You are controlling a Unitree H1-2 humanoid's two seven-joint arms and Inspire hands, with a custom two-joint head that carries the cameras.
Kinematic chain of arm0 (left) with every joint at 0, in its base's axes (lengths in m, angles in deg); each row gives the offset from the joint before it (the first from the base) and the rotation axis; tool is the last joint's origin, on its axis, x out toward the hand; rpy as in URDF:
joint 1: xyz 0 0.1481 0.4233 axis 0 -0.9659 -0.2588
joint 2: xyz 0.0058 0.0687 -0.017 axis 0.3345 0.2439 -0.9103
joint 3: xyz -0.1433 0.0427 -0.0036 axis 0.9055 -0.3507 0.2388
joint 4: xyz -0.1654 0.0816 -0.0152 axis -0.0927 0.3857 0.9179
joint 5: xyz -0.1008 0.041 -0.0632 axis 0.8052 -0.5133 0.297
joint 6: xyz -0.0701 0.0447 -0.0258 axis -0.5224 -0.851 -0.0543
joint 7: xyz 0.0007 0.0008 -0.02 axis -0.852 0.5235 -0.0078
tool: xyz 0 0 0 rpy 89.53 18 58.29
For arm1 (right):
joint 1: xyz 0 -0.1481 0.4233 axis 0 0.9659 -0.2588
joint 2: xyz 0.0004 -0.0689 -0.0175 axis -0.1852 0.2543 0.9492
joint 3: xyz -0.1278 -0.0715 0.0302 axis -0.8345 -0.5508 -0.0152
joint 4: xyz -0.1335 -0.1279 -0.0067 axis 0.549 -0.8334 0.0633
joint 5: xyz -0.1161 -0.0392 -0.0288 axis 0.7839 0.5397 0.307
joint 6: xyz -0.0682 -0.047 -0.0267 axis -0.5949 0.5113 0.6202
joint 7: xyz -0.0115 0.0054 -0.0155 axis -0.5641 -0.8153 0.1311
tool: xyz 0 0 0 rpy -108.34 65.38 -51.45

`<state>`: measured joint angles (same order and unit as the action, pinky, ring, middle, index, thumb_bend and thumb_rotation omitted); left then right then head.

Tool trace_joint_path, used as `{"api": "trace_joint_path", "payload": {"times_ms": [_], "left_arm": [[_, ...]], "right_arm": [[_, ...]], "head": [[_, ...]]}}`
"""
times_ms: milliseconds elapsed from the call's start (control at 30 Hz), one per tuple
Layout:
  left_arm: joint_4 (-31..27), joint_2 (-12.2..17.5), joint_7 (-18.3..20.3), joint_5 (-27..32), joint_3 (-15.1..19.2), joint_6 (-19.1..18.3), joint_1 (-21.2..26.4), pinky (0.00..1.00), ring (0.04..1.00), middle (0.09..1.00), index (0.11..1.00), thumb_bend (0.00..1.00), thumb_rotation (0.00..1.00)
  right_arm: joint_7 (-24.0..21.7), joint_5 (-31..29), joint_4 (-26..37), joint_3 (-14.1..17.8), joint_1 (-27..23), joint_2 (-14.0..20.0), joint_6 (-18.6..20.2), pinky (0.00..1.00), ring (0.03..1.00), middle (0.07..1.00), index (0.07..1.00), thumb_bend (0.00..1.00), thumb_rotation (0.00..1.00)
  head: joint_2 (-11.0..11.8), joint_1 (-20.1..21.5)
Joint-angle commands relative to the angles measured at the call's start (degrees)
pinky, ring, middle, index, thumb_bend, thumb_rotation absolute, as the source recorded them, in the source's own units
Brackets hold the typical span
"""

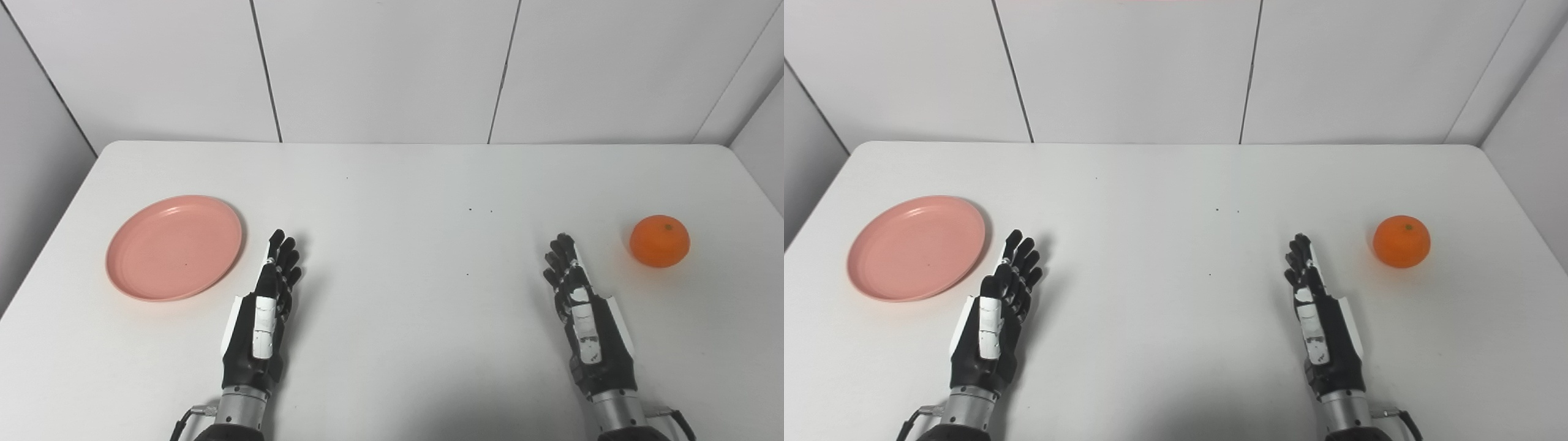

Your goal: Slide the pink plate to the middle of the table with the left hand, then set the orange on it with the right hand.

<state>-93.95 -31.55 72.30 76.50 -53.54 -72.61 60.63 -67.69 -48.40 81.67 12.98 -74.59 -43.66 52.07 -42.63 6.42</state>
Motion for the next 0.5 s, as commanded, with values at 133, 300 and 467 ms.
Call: {"api": "trace_joint_path", "payload": {"times_ms": [133, 300, 467], "left_arm": [[-3.8, 1.1, -0.2, -0.2, 1.1, 1.1, -11.6, 1.00, 1.000, 1.000, 1.000, 0.93, 1.00], [-3.1, 0.8, -0.9, -0.9, 1.6, 1.7, -11.5, 1.00, 1.000, 1.000, 1.000, 0.93, 1.00], [-3.1, 0.7, -0.7, -0.9, 1.5, 1.9, -11.7, 1.00, 1.000, 1.000, 1.000, 0.94, 1.00]], "right_arm": [[1.1, 0.9, -0.2, 0.9, 1.6, -0.1, -0.2, 1.00, 1.000, 1.000, 1.000, 1.00, 1.00], [1.1, 1.6, -0.3, 0.9, 1.6, 0.0, -0.2, 1.00, 1.000, 1.000, 1.000, 1.00, 1.00], [1.0, 1.4, -0.1, 1.0, 1.6, 0.0, -0.2, 1.00, 1.000, 1.000, 1.000, 1.00, 1.00]], "head": [[0.0, -0.1], [0.0, -0.1], [-0.1, 0.0]]}}
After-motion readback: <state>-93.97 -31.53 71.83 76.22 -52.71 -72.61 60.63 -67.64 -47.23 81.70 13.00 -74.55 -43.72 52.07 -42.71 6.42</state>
